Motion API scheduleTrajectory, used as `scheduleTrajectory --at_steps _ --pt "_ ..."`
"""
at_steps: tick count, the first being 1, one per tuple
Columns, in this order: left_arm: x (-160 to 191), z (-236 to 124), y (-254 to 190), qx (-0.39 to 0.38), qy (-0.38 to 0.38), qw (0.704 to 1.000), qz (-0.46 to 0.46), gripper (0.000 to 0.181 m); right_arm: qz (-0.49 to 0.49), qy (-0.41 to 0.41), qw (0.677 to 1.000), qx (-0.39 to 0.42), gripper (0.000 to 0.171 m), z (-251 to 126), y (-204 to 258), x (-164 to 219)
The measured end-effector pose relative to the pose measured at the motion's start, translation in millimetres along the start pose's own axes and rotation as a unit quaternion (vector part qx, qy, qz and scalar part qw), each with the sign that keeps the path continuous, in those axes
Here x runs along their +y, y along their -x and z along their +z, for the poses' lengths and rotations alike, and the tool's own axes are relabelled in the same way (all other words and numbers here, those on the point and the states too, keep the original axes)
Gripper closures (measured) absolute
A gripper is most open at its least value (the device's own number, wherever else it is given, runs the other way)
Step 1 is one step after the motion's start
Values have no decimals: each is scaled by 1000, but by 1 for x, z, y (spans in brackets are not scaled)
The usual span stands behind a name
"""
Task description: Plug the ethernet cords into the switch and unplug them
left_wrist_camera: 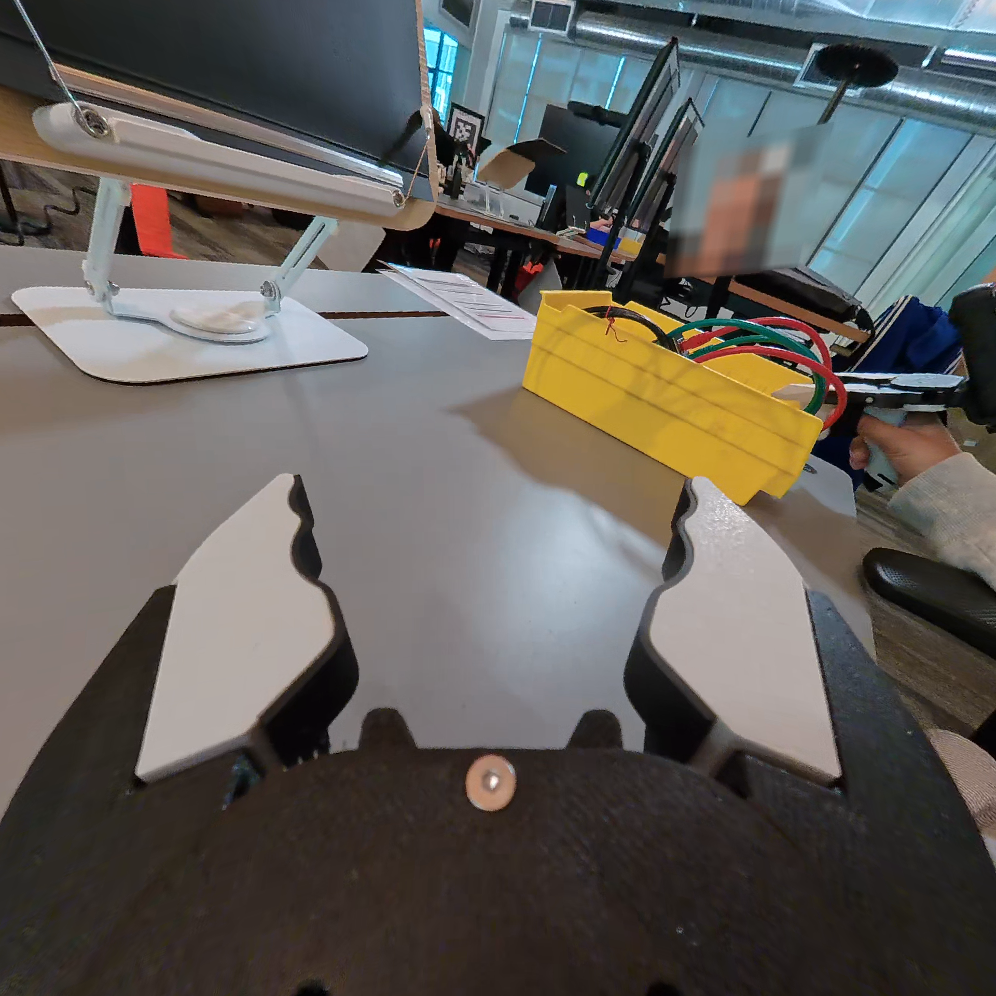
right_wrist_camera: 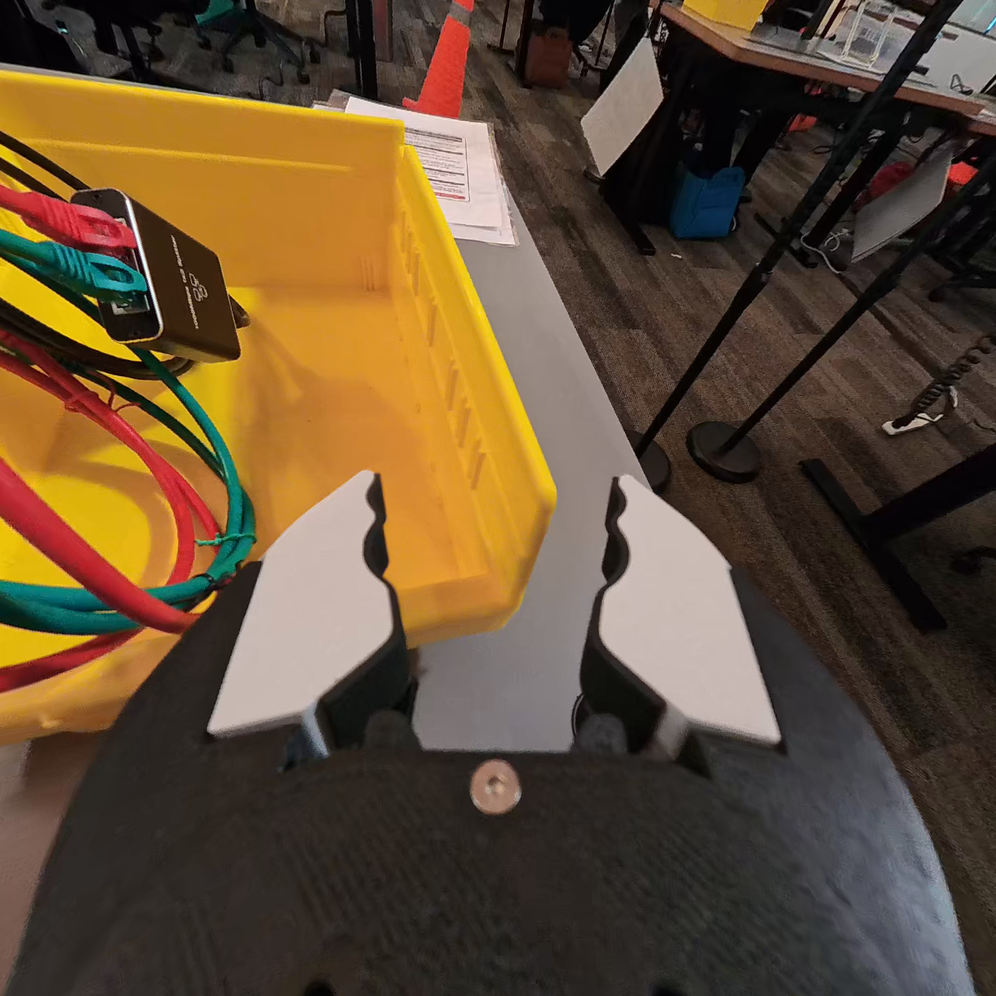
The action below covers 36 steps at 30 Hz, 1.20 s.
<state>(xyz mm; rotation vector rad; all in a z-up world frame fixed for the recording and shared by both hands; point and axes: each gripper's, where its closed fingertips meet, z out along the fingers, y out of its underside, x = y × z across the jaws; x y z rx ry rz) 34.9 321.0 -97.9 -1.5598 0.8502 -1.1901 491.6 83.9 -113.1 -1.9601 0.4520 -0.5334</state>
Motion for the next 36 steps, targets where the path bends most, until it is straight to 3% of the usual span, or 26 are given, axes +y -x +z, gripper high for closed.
scheduleTrajectory --at_steps 22,28,36 --pt "0 -2 2 10 -3 999 -31 57 68 -17 997 -15 40 7 -4 -3" --pt "0 -6 1 10 -7 999 -32 58 68 -17 997 -10 46 9 -5 -5" --pt "0 -6 1 11 -7 999 -34 58 31 -80 995 48 87 -12 -22 -27"
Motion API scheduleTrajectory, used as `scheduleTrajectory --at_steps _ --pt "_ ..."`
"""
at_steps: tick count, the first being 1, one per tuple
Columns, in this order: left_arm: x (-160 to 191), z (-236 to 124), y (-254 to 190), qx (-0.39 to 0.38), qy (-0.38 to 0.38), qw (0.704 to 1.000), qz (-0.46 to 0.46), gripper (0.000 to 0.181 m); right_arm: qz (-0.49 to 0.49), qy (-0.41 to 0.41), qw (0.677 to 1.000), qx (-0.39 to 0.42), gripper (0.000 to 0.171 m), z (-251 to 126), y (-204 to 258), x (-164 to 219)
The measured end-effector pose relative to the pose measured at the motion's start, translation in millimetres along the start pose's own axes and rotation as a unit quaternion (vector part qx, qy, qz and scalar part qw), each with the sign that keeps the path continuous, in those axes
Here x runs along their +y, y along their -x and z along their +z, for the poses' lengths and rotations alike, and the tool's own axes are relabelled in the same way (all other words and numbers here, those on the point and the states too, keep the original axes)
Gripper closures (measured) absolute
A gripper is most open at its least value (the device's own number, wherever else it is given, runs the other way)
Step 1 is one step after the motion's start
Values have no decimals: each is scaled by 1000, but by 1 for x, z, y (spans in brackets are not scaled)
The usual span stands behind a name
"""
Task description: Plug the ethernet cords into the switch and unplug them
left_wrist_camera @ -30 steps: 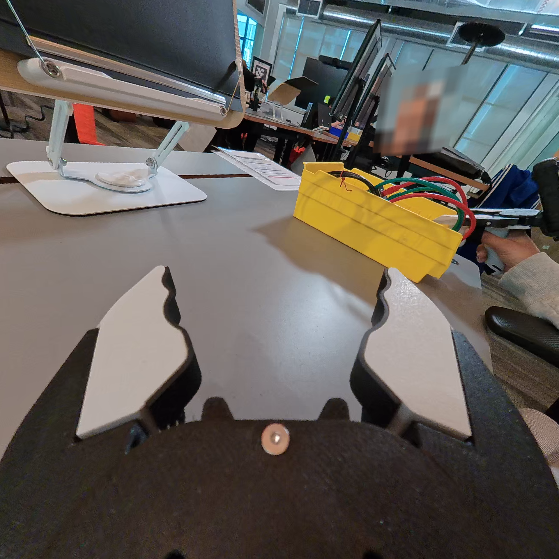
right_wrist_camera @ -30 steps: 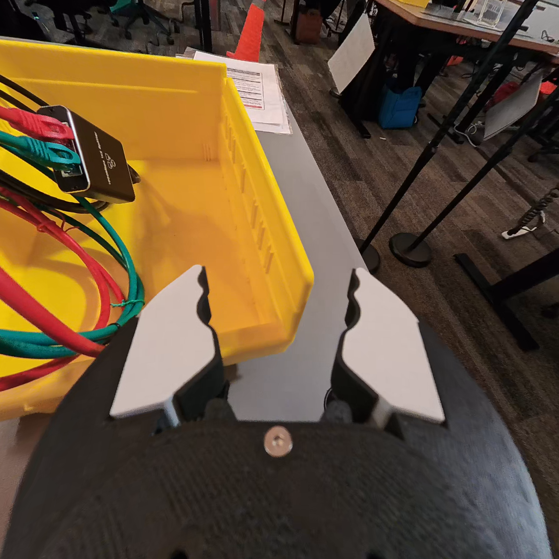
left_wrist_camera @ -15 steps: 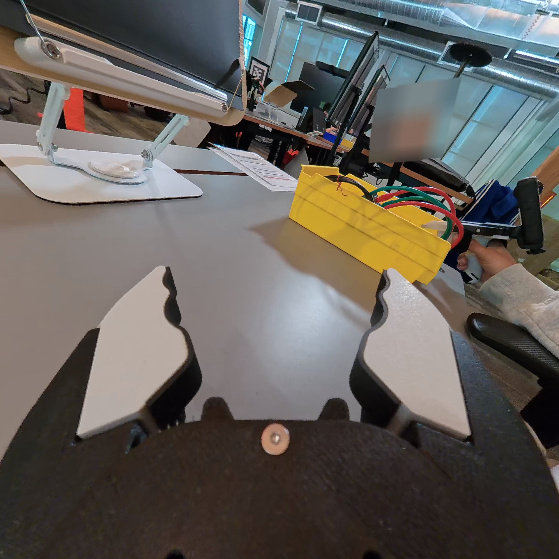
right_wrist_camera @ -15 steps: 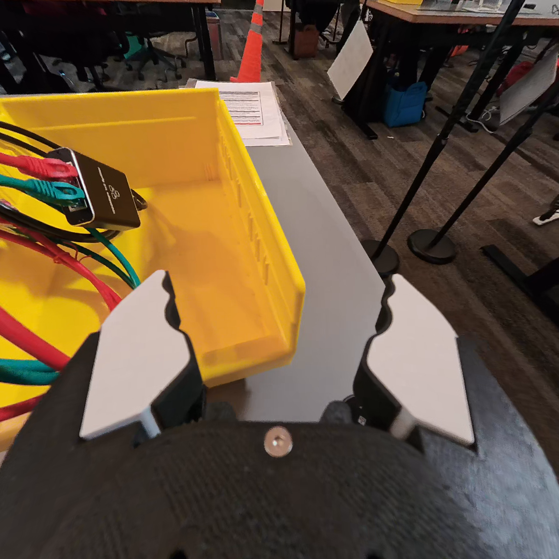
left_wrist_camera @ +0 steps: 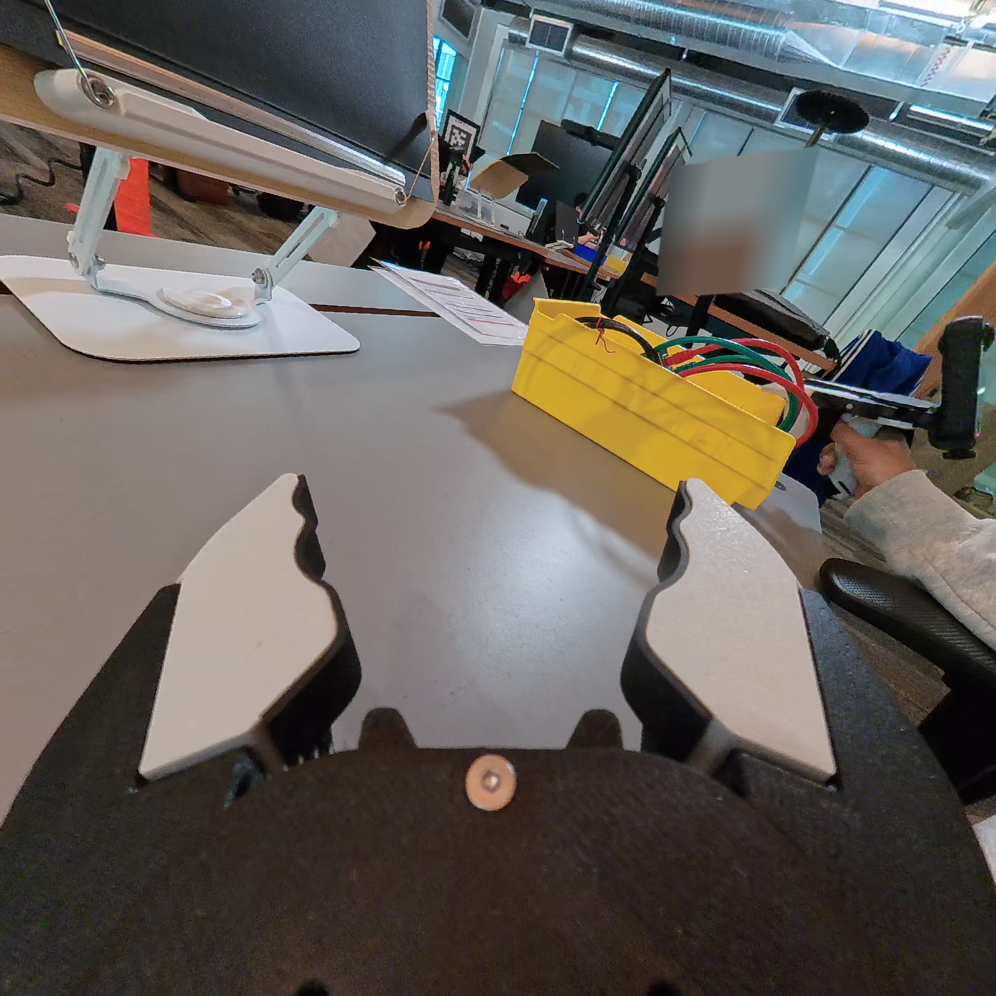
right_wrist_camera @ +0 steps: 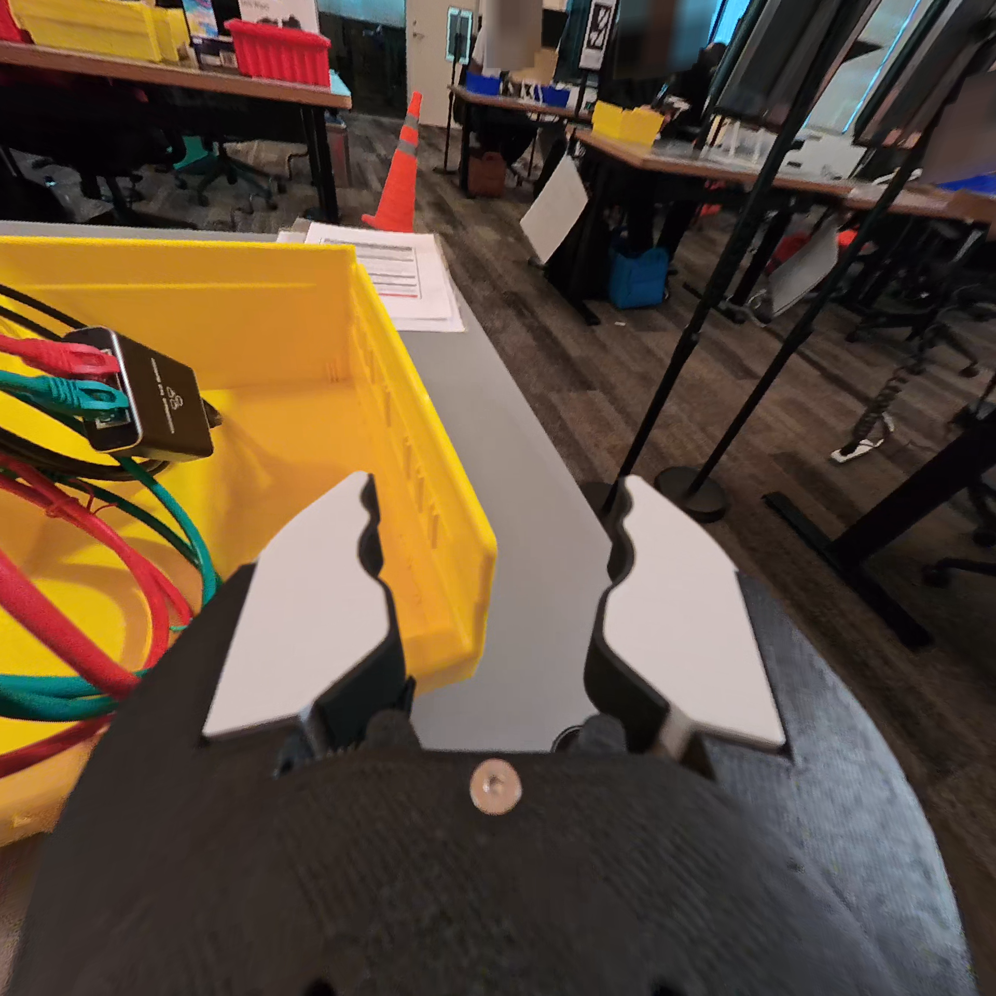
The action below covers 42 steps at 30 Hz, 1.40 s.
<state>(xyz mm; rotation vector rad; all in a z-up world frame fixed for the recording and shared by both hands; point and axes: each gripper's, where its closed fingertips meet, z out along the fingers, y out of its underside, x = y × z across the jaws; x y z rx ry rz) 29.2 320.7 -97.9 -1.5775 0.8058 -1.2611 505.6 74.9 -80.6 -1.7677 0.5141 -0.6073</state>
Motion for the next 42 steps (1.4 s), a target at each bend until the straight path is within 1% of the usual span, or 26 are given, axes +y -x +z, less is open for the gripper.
scheduleTrajectory --at_steps 7,10,12,13,17,21,24,27,29,30,32,34,37,42 --pt "0 0 0 0 0 1000 1 59 -21 -48 998 27 122 -11 -7 -16" --pt "0 0 0 0 0 1000 1 59 -44 -98 992 59 144 -22 -14 -30" --pt "0 0 0 0 0 1000 0 59 -34 -119 991 50 158 -29 -11 -39" --pt "0 0 0 0 0 1000 0 59 -22 -127 991 40 171 -32 -9 -42" --pt "0 0 0 -2 -1 1000 1 59 -16 -144 989 21 171 -40 -4 -54" --pt "0 0 0 -2 -1 1000 0 59 -46 -128 990 23 171 -37 1 -51" --pt "0 0 1 -3 -1 1000 0 59 -71 -123 988 55 171 -34 -4 -48" --pt "0 0 2 -7 -2 1000 -1 58 -74 -129 985 86 171 -34 -11 -50" --pt "0 0 2 -8 -2 1000 -2 58 -50 -118 987 92 171 -34 -15 -49" --pt "0 -1 2 -8 -2 1000 -2 58 -22 -106 990 88 171 -34 -16 -48" --pt "0 -1 2 -8 -3 1000 -2 58 31 -94 993 64 171 -34 -16 -47" --pt "0 -1 2 -8 -2 1000 -1 58 39 -101 993 41 171 -36 -13 -50" --pt "0 -1 2 -8 -2 1000 -2 58 -12 -104 993 62 171 -38 -17 -47" --pt "0 -1 2 -8 -2 1000 1 58 -107 -102 982 115 171 -32 -21 -39"
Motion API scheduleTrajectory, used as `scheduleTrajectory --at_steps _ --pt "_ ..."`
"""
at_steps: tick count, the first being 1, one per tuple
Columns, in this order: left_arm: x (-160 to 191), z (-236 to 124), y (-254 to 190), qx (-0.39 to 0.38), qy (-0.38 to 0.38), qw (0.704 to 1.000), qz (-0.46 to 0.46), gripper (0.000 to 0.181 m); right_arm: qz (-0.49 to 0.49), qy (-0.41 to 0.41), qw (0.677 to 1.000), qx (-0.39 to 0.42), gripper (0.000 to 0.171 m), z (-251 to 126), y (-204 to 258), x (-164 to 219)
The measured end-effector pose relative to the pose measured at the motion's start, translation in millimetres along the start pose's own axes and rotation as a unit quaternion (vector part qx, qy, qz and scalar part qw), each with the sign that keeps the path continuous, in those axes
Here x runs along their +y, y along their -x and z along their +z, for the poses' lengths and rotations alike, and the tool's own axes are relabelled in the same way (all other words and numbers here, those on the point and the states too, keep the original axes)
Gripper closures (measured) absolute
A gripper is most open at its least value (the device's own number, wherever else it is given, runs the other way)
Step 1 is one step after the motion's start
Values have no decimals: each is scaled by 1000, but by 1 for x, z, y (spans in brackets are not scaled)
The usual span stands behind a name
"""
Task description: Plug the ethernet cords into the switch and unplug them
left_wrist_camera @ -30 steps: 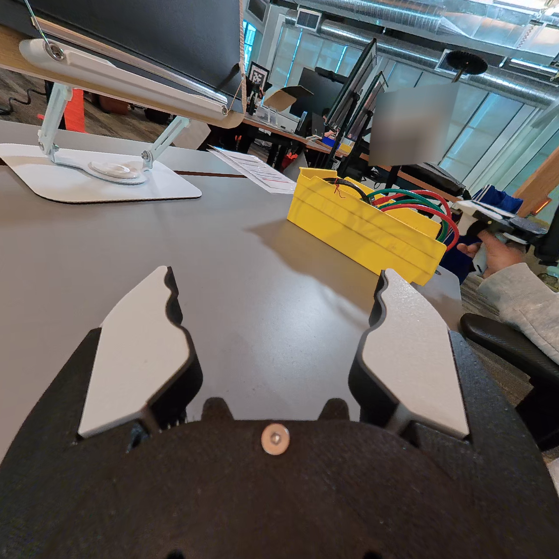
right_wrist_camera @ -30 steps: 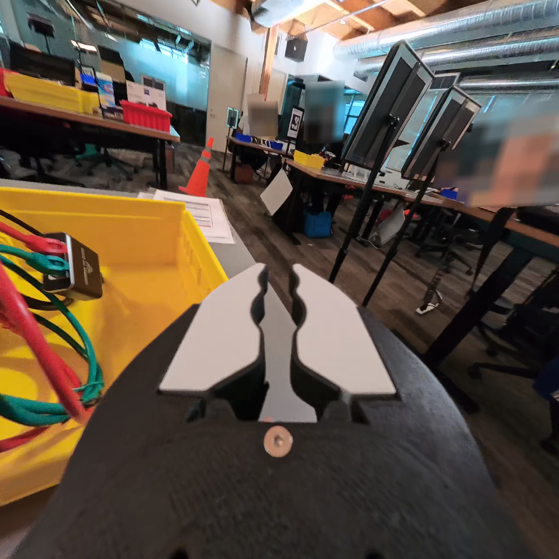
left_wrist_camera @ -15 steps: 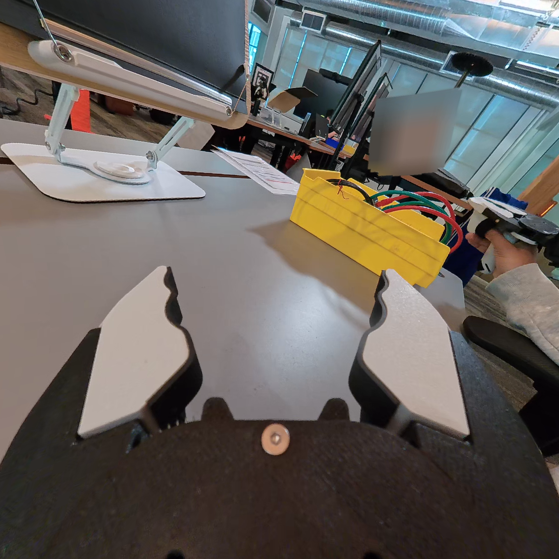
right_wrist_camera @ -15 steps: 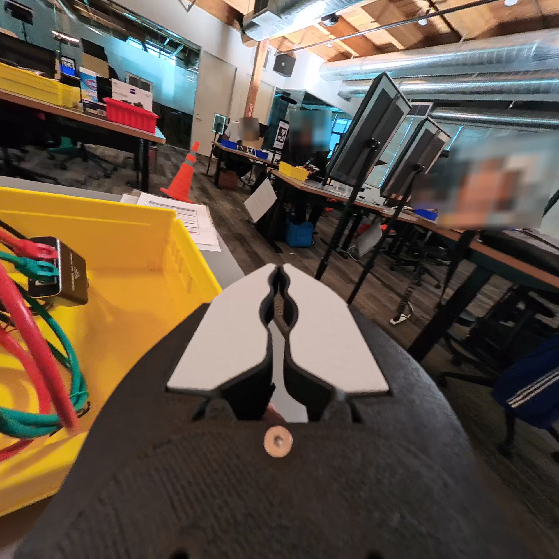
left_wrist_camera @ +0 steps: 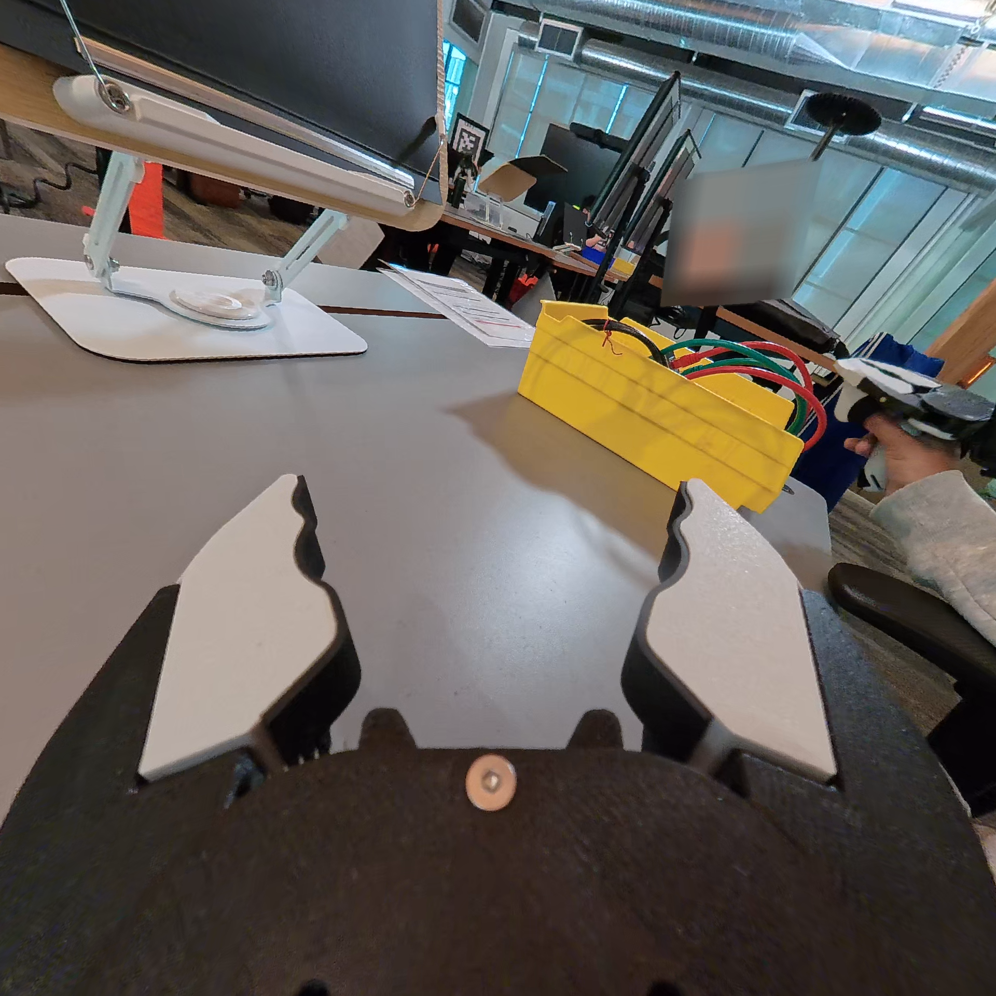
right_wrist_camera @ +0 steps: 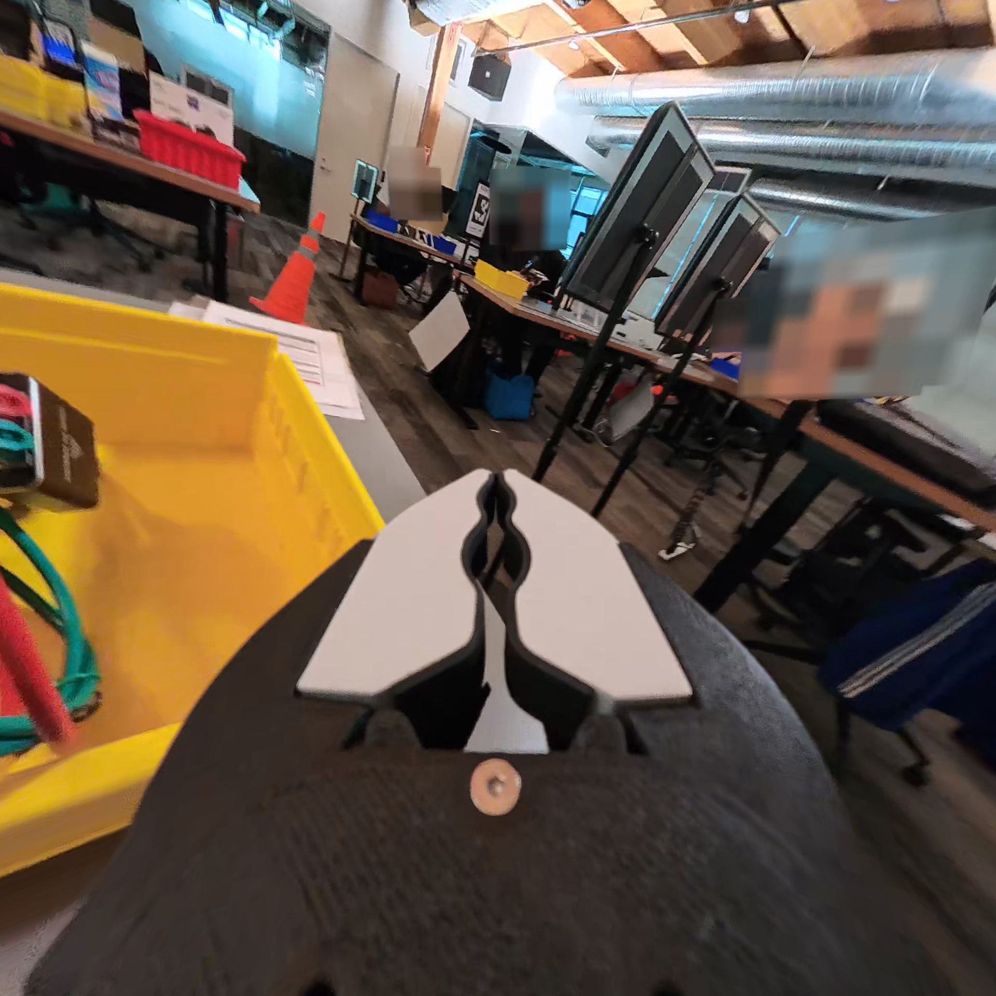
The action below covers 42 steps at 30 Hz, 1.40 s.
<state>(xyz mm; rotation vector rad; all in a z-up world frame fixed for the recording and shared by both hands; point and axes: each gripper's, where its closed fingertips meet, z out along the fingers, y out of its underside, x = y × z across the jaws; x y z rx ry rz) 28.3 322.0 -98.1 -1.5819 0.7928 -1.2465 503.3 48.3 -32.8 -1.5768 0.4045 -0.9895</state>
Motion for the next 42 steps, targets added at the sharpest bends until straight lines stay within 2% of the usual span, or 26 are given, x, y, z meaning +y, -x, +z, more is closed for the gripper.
scheduleTrajectory --at_steps 1,4,7,11,15,17,20,22,23,26,27,28,32,34,36,41,42 --pt "0 0 -1 1 1 1000 1 59 -14 6 1000 7 171 1 0 2" --pt "4 1 -9 28 15 999 4 79 5 29 1000 -4 171 2 4 4" --pt "7 2 -15 33 27 999 21 84 61 12 997 -41 171 -4 9 -7" --pt "9 3 -20 30 32 998 53 87 49 -3 998 -29 171 -7 4 -9" --pt "9 3 -24 31 32 996 77 94 4 -3 1000 3 171 7 3 14" --pt "9 3 -25 31 31 996 83 97 -11 25 1000 -8 153 15 7 31" --pt "9 3 -24 34 29 996 79 98 9 22 1000 -15 160 18 5 37" --pt "8 2 -24 38 28 996 72 98 48 6 998 -43 151 16 9 33" --pt "8 2 -24 42 28 996 68 100 73 -4 996 -50 138 15 9 30" --pt "12 1 -29 71 39 995 50 122 150 -30 988 -30 82 14 -7 17" --pt "13 1 -30 75 44 995 45 124 172 -36 984 -34 71 13 -10 12" --pt "13 1 -30 77 46 995 44 125 192 -45 980 -40 63 10 -13 7" --pt "14 1 -32 79 49 994 49 124 214 -71 971 -76 53 -1 -12 -11" --pt "15 2 -32 79 52 994 50 124 203 -76 972 -95 59 -4 -5 -16" --pt "15 2 -31 78 51 994 48 123 191 -82 972 -107 79 -7 0 -17" --pt "14 1 -28 76 49 995 35 120 136 -65 982 -115 171 -7 6 -2" --pt "14 1 -28 76 48 995 32 120 128 -60 983 -119 171 -5 8 1"
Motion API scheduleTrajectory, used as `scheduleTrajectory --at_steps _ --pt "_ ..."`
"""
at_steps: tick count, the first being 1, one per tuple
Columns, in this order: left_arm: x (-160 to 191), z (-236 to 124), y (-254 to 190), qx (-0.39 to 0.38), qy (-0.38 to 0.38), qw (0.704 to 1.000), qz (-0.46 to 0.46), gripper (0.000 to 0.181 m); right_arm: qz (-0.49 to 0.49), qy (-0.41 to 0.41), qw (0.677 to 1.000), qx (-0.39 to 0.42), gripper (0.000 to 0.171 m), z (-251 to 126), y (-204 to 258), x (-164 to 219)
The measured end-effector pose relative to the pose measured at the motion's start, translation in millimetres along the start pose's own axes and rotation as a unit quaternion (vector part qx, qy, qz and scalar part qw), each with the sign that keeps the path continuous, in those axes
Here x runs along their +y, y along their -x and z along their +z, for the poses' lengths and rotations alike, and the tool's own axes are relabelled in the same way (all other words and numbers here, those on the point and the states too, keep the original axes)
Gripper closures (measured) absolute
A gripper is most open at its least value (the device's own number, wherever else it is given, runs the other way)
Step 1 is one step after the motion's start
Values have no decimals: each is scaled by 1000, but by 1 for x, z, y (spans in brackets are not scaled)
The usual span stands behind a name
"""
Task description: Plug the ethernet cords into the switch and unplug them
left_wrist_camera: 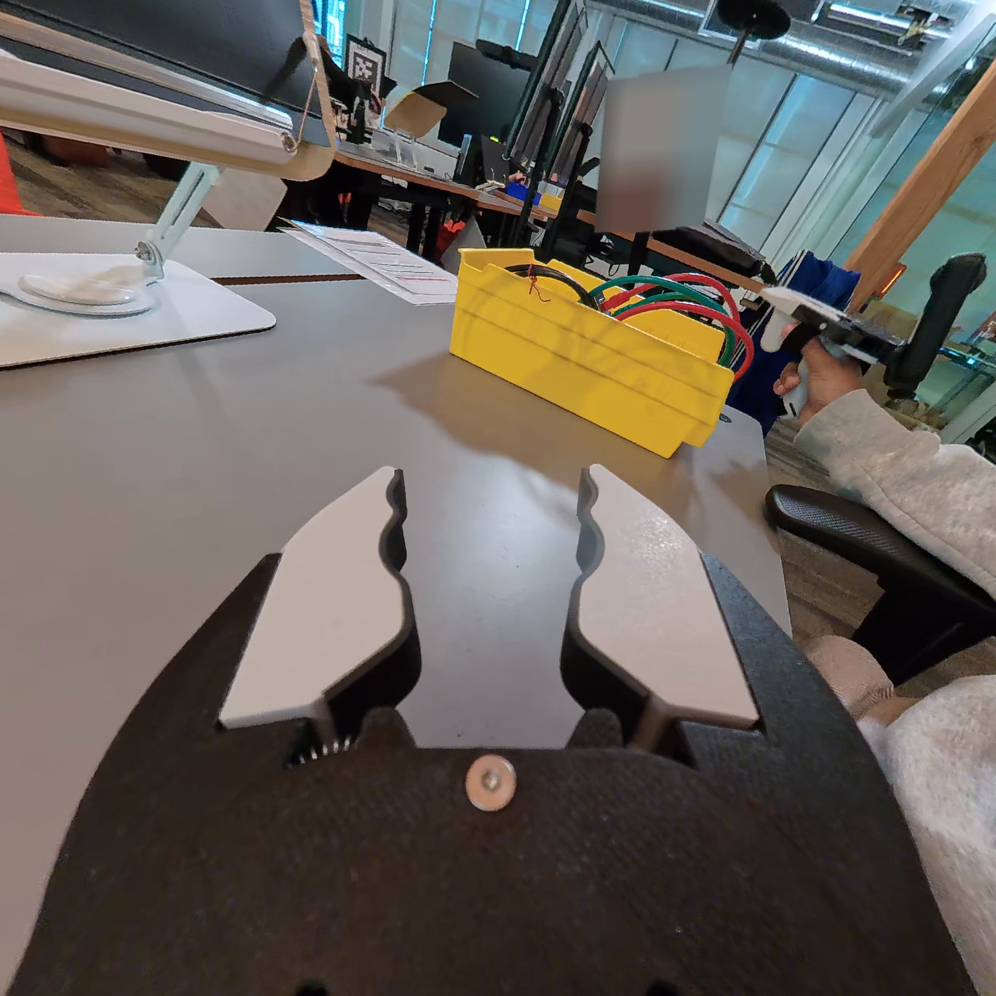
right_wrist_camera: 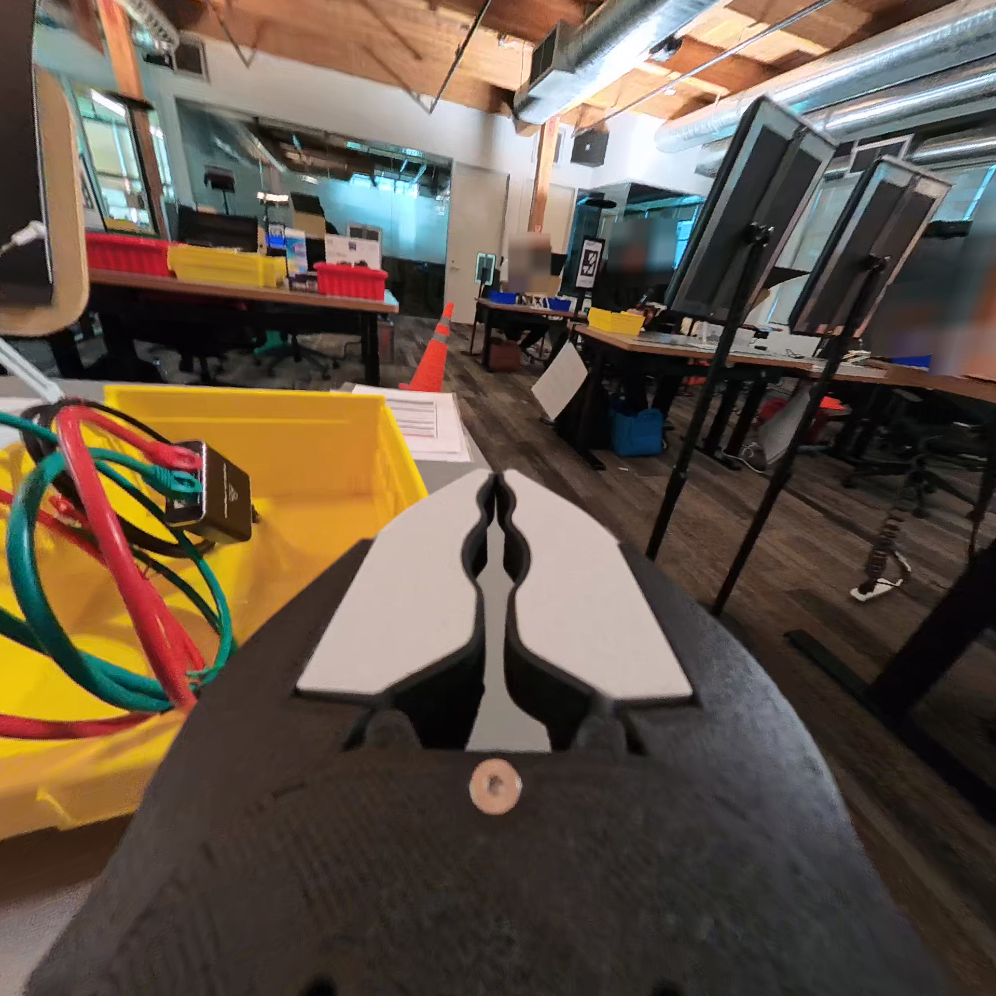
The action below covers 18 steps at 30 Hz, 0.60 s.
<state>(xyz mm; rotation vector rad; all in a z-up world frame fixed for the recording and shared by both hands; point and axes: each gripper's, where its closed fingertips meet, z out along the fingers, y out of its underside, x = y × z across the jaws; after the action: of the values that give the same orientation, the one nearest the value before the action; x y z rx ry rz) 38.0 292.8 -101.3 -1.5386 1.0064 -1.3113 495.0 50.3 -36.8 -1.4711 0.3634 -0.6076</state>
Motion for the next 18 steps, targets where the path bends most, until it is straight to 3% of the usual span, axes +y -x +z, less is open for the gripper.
scheduleTrajectory --at_steps 3,4,6,7,10,11,12,17,18 --pt "0 0 1 0 -2 1000 -7 119 -3 -34 999 11 167 1 0 -7" --pt "0 0 2 0 -2 1000 -8 118 2 -41 999 8 138 2 2 -11" --pt "0 0 2 -1 -1 1000 -8 118 4 -45 999 1 113 4 6 -18" --pt "0 0 1 -1 -1 1000 -7 118 -4 -53 999 1 109 3 9 -22" --pt "0 0 1 0 -1 1000 -7 117 -57 -46 997 -5 144 2 18 -24" --pt "0 0 1 -1 -1 1000 -7 117 -73 -41 996 -3 164 1 21 -22" --pt "0 0 1 0 -2 1000 -8 117 -87 -30 996 2 171 1 21 -18" --pt "0 0 1 1 0 1000 -10 116 -98 -14 995 19 171 6 18 -7" --pt "0 0 1 1 0 1000 -9 116 -83 -17 996 16 153 7 17 -9"
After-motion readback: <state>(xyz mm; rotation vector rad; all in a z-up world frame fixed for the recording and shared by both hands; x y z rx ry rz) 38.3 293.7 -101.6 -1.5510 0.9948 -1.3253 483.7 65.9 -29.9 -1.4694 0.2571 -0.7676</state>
